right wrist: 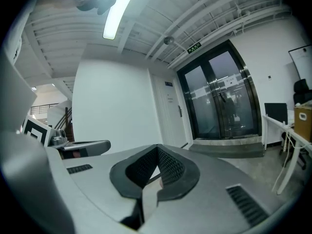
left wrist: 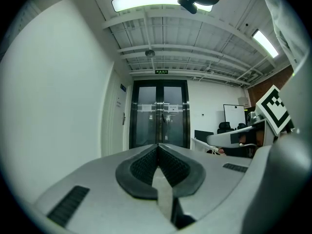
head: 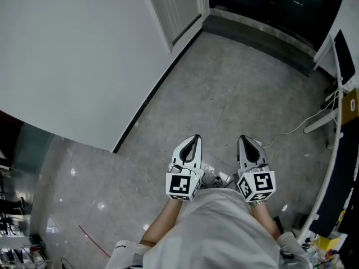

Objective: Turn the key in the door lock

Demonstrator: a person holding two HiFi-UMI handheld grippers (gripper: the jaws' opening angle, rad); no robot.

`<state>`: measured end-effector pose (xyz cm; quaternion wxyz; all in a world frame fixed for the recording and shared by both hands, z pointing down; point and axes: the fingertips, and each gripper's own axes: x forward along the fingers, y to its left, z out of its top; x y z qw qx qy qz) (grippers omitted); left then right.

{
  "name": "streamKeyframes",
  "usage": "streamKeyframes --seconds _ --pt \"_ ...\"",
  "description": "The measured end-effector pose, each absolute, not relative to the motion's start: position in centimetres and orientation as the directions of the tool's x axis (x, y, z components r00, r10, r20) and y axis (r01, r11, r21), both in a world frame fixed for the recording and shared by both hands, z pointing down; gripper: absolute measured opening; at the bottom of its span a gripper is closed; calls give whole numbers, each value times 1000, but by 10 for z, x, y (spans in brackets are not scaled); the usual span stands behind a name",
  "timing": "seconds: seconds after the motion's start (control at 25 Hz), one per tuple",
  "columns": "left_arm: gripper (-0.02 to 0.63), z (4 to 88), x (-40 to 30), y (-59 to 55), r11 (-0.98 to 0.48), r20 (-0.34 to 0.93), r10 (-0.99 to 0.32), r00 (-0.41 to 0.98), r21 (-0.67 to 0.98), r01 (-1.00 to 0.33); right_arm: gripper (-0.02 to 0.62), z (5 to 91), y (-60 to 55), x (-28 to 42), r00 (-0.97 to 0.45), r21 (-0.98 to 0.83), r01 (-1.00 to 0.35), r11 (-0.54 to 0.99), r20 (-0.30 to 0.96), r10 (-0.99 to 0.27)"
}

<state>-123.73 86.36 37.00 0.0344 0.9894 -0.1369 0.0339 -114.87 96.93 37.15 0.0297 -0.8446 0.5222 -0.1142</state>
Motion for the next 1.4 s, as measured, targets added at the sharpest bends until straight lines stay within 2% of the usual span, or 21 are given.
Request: streamKeyframes --seconds 0.24,0.72,0.92,1.4 --pt "9 376 -1222 892 -954 72 -289 955 55 -293 -11 372 1000 -1128 435 -175 -875 -451 124 -892" --pt "8 379 -1195 881 -943 47 -322 946 75 -325 -11 385 995 -1090 436 -175 -873 -455 140 -889" --pt "8 395 -1174 846 -943 69 -317 946 82 -322 -11 396 960 -1071 434 -167 -873 -457 161 -887" --pt "8 366 -1094 732 -964 6 -253 968 84 -252 -11 376 848 -1003 488 -129 -851 -509 164 -857"
